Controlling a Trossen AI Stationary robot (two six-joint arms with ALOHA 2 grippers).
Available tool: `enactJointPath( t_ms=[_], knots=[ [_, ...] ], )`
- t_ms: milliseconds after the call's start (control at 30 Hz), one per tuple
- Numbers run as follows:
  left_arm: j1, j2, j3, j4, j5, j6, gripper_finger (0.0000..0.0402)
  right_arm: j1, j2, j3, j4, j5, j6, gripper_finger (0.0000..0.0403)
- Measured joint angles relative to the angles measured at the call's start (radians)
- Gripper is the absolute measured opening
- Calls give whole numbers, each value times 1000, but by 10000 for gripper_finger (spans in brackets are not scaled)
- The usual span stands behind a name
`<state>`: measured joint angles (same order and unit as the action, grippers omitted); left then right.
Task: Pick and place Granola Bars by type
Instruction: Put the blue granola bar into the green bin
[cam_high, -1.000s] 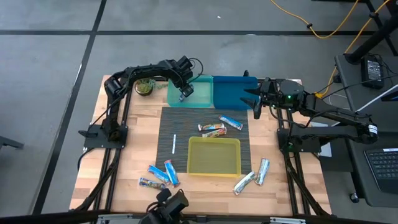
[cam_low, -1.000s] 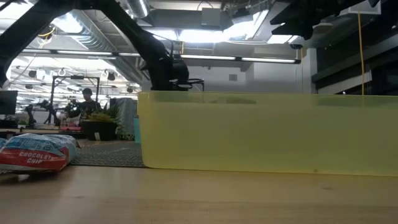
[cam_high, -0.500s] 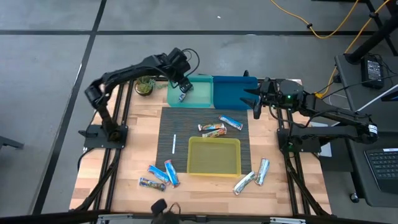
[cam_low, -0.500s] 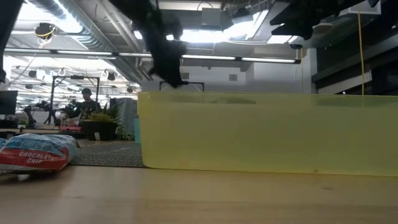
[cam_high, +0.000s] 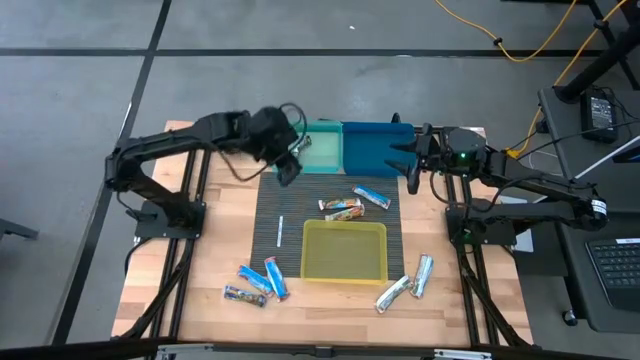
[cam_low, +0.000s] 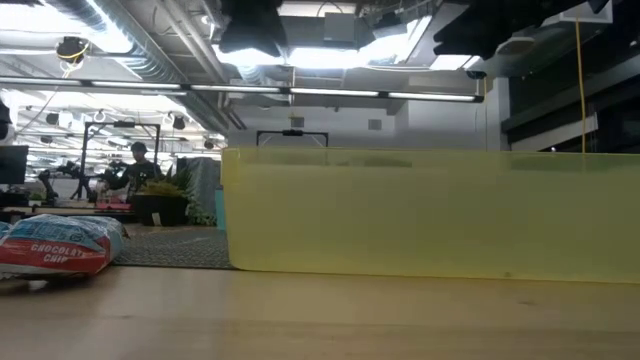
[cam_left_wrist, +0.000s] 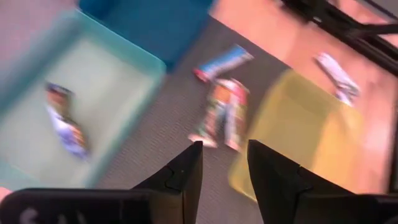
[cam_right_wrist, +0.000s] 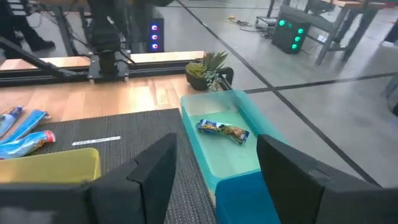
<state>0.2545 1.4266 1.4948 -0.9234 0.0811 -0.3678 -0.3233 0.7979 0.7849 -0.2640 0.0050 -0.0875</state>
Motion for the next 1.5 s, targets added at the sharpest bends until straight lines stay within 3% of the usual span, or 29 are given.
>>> enactJointPath(
  t_ms=[233, 767, 967, 1233, 1500],
  knots=[
    [-255, -1, 0, -91, -14, -155, 110, 0, 0, 0, 12, -36, 0, 223],
    [-796, 11, 0, -109, -288, -464, 107, 0, 0, 0, 13, -36, 1, 223],
    [-955, 29, 0, -166, -330, -631, 105, 0, 0, 0, 12, -36, 7, 223],
    [-1118, 136, 0, -221, -360, -696, 108, 0, 0, 0, 13, -36, 57, 223],
    [-1151, 306, 0, -277, -346, -803, 109, 0, 0, 0, 13, -33, 56, 223]
  ],
)
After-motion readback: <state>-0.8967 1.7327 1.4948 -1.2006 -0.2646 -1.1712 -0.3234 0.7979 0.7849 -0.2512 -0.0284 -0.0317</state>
